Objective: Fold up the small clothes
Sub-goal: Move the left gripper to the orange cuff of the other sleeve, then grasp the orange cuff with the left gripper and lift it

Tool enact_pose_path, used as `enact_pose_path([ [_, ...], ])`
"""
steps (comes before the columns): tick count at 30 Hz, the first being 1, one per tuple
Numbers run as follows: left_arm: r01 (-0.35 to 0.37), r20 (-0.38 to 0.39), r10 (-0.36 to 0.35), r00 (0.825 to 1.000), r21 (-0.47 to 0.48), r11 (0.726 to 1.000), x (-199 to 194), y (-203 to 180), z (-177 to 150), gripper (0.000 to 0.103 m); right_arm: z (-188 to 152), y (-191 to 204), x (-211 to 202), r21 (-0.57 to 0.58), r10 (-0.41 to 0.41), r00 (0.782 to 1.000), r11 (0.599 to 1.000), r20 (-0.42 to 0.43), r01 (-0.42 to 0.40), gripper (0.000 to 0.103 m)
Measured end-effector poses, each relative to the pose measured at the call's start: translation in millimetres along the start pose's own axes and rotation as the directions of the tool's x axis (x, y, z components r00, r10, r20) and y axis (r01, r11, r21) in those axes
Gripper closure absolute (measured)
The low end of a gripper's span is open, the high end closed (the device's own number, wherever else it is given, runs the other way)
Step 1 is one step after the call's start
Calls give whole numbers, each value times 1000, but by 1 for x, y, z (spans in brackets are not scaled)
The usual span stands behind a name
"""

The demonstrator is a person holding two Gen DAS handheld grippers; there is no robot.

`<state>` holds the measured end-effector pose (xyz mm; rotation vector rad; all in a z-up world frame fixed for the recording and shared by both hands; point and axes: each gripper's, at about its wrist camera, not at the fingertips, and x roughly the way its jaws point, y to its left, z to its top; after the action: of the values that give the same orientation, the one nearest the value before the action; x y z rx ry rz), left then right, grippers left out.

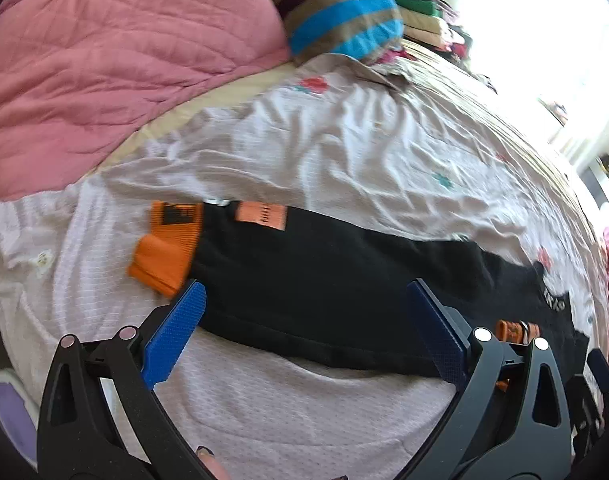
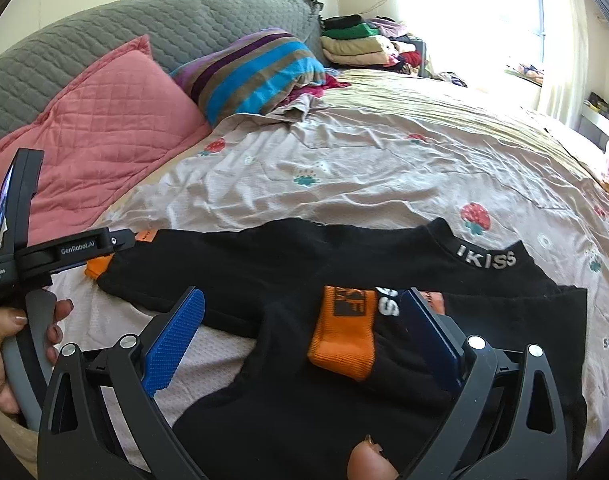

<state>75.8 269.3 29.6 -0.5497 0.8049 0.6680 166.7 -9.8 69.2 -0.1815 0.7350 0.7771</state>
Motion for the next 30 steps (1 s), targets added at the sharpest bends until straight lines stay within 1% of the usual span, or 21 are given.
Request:
enact_pose_path([
  [2, -20, -4, 20, 1000, -33, 999, 2, 10, 2, 9, 2, 5, 4, -9, 4, 1000, 1000, -3, -4, 5],
  [7, -37, -23, 34, 999, -130, 991, 8, 33, 4, 9, 7, 16, 15, -31, 17, 1000, 999, -16, -18, 5],
  [10, -64, -33, 59, 998, -172, 983, 14, 46, 4, 9, 9, 25, 25, -50, 28, 999, 998, -36, -30, 5],
  [13, -82, -60, 71, 996, -213, 974, 22, 57, 3, 9, 10, 34, 32, -69, 45, 998, 996, -49, -48, 5],
  [19, -114, -92, 92, 991, -271, 956, 35, 72, 1, 9, 14, 58, 41, -119, 89, 995, 988, -56, -95, 5],
  [23, -97, -130, 57, 990, -324, 941, 52, 82, -2, 9, 13, 68, 45, -123, 108, 992, 986, -67, -116, 5],
  [25, -97, -131, 56, 990, -335, 937, 58, 82, -4, 9, 11, 67, 46, -120, 113, 991, 985, -72, -121, 5],
  [27, -98, -115, 62, 992, -340, 935, 63, 81, -2, 10, 7, 65, 47, -112, 111, 991, 986, -79, -120, 5],
  [29, -98, -79, 75, 994, -344, 934, 65, 79, -1, 20, 4, 59, 47, -95, 108, 990, 989, -88, -116, 5],
  [30, -118, -56, 106, 993, -331, 936, 65, 77, 0, 32, 2, 57, 47, -88, 105, 990, 990, -89, -113, 5],
])
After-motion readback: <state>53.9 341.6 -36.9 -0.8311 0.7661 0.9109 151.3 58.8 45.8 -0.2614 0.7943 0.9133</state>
